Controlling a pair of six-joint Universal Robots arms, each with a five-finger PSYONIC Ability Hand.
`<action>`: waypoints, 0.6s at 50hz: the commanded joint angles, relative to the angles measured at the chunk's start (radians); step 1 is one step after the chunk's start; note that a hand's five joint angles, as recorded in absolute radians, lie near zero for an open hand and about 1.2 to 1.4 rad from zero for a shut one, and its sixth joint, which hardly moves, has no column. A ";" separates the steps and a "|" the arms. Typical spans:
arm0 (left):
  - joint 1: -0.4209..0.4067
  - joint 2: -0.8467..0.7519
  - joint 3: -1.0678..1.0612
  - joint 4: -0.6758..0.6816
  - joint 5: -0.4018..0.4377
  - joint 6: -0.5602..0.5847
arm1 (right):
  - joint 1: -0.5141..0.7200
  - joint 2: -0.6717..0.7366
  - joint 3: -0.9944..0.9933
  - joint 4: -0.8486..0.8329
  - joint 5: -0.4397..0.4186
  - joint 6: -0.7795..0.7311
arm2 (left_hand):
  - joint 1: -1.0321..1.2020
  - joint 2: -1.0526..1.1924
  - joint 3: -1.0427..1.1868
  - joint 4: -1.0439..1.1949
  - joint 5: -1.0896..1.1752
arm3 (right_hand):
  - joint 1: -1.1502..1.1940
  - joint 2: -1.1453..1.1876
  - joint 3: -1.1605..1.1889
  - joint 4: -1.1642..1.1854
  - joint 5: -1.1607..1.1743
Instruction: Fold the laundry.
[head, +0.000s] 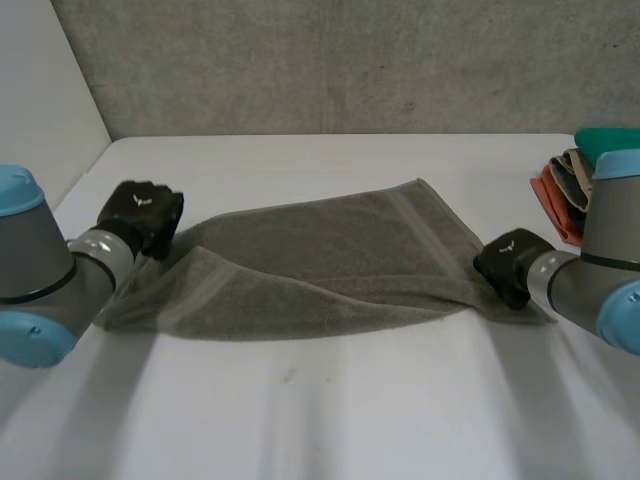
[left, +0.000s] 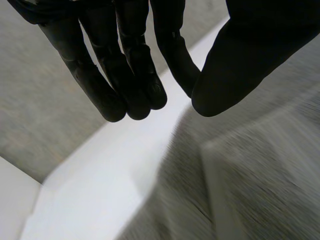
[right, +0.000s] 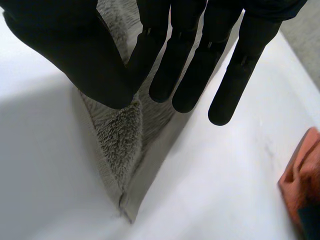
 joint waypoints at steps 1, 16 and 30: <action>0.024 0.063 -0.045 -0.169 0.005 0.116 | -0.018 -0.097 0.123 -0.077 0.002 0.002 | 0.220 0.197 0.207 0.196 0.223 | 0.246 0.213 0.203 0.198 0.215; -0.054 0.060 0.101 -0.196 0.010 -0.008 | -0.024 -0.231 0.207 -0.173 0.006 0.055 | -0.572 -0.595 -0.585 -0.596 -0.570 | -0.858 -0.892 -0.901 -0.906 -0.890; -0.126 -0.265 0.483 -0.389 0.037 0.089 | -0.035 -0.197 0.360 -0.304 -0.003 0.167 | -0.549 -0.572 -0.562 -0.573 -0.546 | -0.843 -0.877 -0.886 -0.892 -0.875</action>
